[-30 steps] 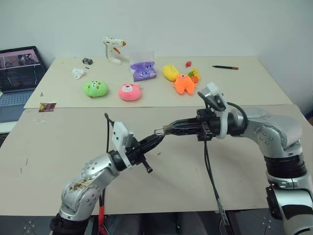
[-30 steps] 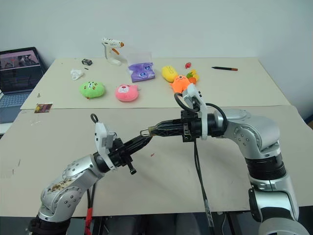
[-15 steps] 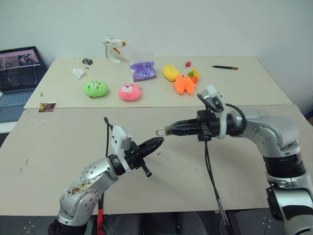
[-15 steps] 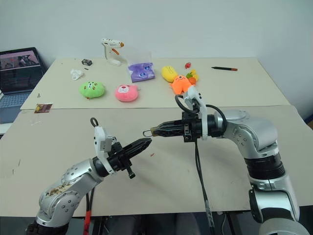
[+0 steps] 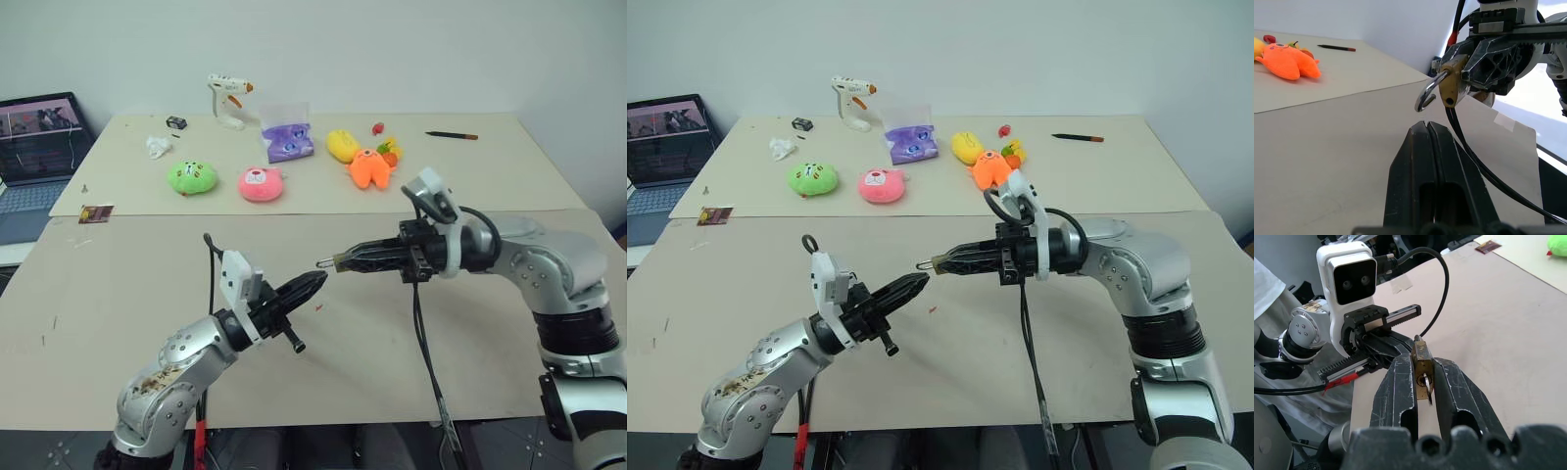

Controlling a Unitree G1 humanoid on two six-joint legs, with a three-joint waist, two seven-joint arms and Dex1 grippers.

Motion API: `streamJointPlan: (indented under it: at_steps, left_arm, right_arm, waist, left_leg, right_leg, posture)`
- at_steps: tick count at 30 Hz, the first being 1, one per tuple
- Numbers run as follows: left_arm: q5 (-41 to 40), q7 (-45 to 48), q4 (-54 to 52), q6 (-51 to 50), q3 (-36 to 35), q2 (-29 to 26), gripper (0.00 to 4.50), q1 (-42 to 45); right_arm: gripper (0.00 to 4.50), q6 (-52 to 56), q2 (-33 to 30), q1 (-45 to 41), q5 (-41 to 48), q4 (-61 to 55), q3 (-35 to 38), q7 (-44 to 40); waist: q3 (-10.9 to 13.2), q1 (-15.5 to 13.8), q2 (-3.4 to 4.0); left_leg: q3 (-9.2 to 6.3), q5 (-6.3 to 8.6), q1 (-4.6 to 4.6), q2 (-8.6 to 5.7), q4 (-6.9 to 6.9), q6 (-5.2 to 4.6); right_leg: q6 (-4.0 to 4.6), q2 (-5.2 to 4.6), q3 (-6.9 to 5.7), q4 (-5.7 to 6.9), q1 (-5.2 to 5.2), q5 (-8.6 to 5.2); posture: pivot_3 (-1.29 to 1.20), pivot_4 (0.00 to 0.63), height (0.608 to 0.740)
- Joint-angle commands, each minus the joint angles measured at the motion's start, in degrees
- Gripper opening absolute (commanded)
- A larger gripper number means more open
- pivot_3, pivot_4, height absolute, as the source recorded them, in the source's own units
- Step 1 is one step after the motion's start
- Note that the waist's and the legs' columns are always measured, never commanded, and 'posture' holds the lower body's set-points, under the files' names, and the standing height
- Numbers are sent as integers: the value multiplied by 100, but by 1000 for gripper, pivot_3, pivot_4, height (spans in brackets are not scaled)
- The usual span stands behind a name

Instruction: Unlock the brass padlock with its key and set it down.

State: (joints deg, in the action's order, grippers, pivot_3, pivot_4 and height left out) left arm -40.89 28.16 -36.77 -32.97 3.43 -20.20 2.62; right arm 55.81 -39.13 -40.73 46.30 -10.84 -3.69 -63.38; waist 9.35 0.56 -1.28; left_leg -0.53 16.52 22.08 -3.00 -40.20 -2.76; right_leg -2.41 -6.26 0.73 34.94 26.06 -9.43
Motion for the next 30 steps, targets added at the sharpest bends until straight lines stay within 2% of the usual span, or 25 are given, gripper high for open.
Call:
streamJointPlan:
  at_steps: [1, 16, 23, 30]
  left_arm:
    - [-79, 35, -109, 50, 12, 21, 44, 85]
    - [-106, -78, -161, -4, 40, 101, 44, 200]
    - [-141, -173, -249, -48, 31, 131, 44, 175]
    - [-144, -188, -248, -36, 43, 132, 44, 184]
  right_arm:
    - [184, 64, -72, -43, 163, -245, 205, 16]
    - [184, 275, -183, 18, 423, -390, 342, 43]
    - [184, 603, -305, 425, 806, -843, 431, 91]
    - [184, 470, -258, 480, 677, -778, 321, 213]
  waist:
    - [0, 1, 0]
    - [0, -11, 0]
    - [0, -45, -1]
    - [0, -53, -1]
  left_leg:
    - [0, 0, 0, 0, 0, 0]
    - [0, 0, 1, 0, 0, 0]
    - [-1, 1, 2, 0, 0, -1]
    - [1, 0, -2, 0, -1, 0]
  right_leg:
    - [0, 0, 0, 0, 0, 0]
    - [0, 0, 0, -1, 0, 0]
    - [0, 0, 0, -2, -1, 0]
    - [0, 0, 1, -1, -4, 0]
  posture:
    - [0, 150, 739]
    - [0, 150, 739]
    - [0, 150, 739]
    - [0, 150, 739]
